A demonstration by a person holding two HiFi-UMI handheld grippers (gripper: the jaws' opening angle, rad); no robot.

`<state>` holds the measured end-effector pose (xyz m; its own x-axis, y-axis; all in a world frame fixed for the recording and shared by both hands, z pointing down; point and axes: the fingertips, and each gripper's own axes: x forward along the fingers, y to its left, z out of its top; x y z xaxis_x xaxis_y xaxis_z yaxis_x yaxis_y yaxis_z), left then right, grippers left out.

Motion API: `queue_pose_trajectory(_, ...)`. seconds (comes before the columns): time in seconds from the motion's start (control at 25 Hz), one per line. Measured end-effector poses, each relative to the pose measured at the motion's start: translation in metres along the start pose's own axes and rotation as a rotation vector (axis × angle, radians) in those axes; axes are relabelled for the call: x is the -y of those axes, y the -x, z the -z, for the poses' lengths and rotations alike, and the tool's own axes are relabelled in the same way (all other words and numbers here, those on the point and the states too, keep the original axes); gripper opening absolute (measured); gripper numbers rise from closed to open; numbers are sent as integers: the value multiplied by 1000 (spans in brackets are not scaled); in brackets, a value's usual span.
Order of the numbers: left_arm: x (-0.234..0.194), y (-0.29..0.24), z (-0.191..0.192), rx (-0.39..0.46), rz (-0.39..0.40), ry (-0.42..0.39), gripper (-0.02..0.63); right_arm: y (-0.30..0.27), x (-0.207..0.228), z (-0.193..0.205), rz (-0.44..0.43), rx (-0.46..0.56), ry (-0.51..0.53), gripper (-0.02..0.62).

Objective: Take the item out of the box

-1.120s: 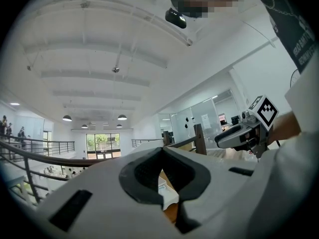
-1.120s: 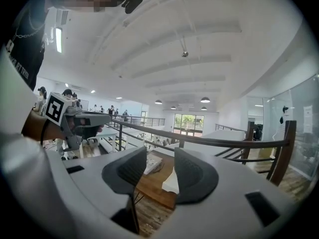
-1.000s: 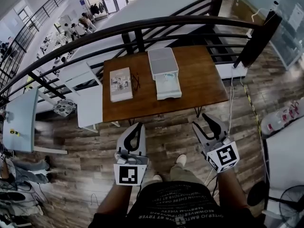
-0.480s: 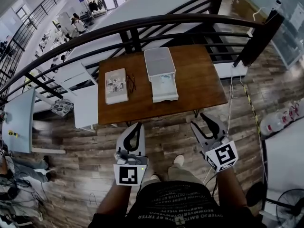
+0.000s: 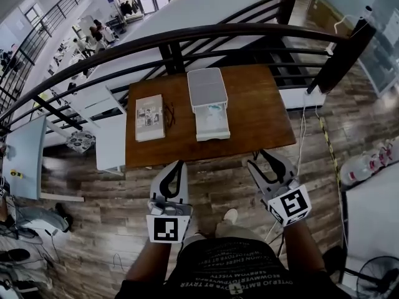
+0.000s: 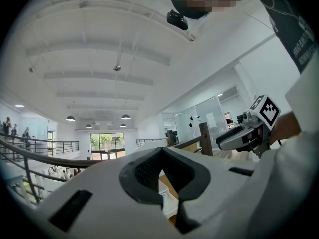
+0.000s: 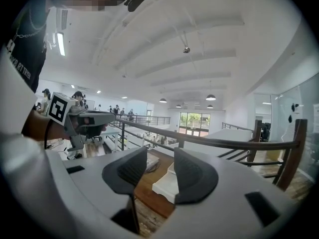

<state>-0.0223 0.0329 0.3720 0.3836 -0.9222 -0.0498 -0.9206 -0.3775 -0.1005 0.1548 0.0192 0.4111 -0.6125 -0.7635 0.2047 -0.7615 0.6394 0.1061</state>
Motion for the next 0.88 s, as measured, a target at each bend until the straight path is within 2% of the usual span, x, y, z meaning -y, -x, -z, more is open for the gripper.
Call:
queue_pose_trajectory(0.44, 24, -37, -7, -12, -46, -40, 6, -6, 46, 7, -54, 21, -9, 163)
queue_pose_trajectory(0.88, 40, -41, -18, -21, -87, -53, 6, 3, 66, 0, -88, 58, -19, 161)
